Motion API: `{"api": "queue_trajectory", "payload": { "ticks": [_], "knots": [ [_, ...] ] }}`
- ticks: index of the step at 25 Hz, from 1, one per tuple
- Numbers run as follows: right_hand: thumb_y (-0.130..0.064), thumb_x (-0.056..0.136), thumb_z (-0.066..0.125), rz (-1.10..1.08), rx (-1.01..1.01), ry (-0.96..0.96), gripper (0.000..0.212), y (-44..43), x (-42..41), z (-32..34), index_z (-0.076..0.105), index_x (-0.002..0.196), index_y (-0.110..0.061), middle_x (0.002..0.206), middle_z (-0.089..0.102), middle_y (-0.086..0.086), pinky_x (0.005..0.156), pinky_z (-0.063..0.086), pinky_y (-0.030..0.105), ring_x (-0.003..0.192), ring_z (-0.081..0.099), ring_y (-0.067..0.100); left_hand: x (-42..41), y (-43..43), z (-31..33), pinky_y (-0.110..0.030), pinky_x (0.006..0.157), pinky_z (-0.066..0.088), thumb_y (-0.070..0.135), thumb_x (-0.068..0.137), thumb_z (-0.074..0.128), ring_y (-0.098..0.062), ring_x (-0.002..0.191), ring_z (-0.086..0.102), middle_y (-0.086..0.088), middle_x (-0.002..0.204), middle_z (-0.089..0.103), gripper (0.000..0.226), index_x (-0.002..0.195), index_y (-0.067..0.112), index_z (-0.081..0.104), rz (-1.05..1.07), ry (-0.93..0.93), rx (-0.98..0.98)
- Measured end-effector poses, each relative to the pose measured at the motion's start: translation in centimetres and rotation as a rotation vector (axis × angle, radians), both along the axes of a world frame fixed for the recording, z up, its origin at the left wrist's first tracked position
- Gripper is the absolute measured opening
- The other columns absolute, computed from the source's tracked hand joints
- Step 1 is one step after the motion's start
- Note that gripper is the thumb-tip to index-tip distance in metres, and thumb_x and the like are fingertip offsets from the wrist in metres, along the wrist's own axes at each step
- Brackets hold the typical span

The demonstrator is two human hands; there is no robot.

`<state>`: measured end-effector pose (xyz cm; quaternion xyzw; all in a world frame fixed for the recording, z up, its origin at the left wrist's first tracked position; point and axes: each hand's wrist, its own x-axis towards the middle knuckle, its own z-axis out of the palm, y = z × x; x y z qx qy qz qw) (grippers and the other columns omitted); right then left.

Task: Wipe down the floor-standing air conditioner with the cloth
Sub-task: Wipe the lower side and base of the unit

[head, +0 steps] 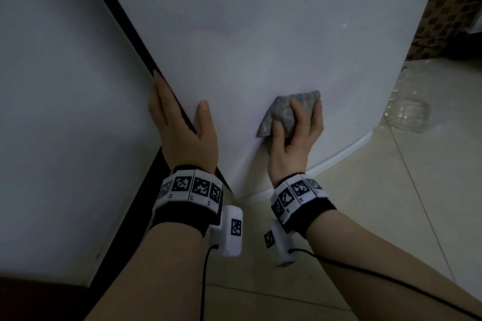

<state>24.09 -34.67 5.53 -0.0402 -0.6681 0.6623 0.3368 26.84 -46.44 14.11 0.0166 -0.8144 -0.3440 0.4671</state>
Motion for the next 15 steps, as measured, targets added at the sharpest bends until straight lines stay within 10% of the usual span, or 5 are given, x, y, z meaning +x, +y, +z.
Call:
{"api": "queue_trajectory", "payload": {
  "ticks": [6, 9, 12, 15],
  "knots": [
    [-0.010, 0.089, 0.056, -0.043, -0.047, 0.014, 0.044, 0.6, -0.5, -0.1, 0.043, 0.127, -0.029, 0.152, 0.014, 0.016, 0.115, 0.015, 0.017, 0.141, 0.016, 0.016, -0.1, -1.3, -0.5, -0.014, 0.108, 0.029, 0.023, 0.096, 0.049, -0.016, 0.137, 0.028, -0.011, 0.152, 0.027, 0.064, 0.151, 0.012, 0.018, -0.035, -0.068, -0.016],
    [-0.009, 0.089, 0.058, 0.042, 0.005, -0.014, 0.043, -2.0, 1.1, -0.5, 0.046, 0.126, -0.027, 0.152, 0.012, 0.017, 0.118, 0.015, 0.033, 0.144, 0.012, 0.026, -0.1, -2.2, -0.9, -0.046, 0.106, 0.039, 0.025, 0.098, 0.045, -0.021, 0.138, 0.031, -0.009, 0.152, 0.028, 0.060, 0.151, 0.018, 0.017, -0.068, -0.099, -0.018],
    [-0.006, 0.086, 0.063, 0.093, 0.068, 0.020, 0.044, -2.4, 1.7, -1.0, 0.048, 0.120, -0.030, 0.150, 0.015, 0.018, 0.117, 0.018, 0.040, 0.143, 0.014, 0.029, -0.2, -2.9, -1.3, -0.050, 0.105, 0.039, 0.030, 0.099, 0.042, -0.022, 0.138, 0.033, -0.007, 0.151, 0.031, 0.058, 0.151, 0.020, 0.018, -0.082, -0.093, -0.022],
    [-0.007, 0.086, 0.062, 0.009, -0.017, 0.035, 0.044, -1.3, 0.7, -0.4, 0.048, 0.121, -0.030, 0.150, 0.016, 0.015, 0.115, 0.018, 0.019, 0.140, 0.017, 0.016, -0.4, -3.5, -1.5, -0.049, 0.105, 0.039, 0.034, 0.099, 0.039, -0.020, 0.136, 0.036, -0.003, 0.149, 0.036, 0.055, 0.150, 0.026, 0.020, -0.107, -0.074, -0.029]
  ]
}}
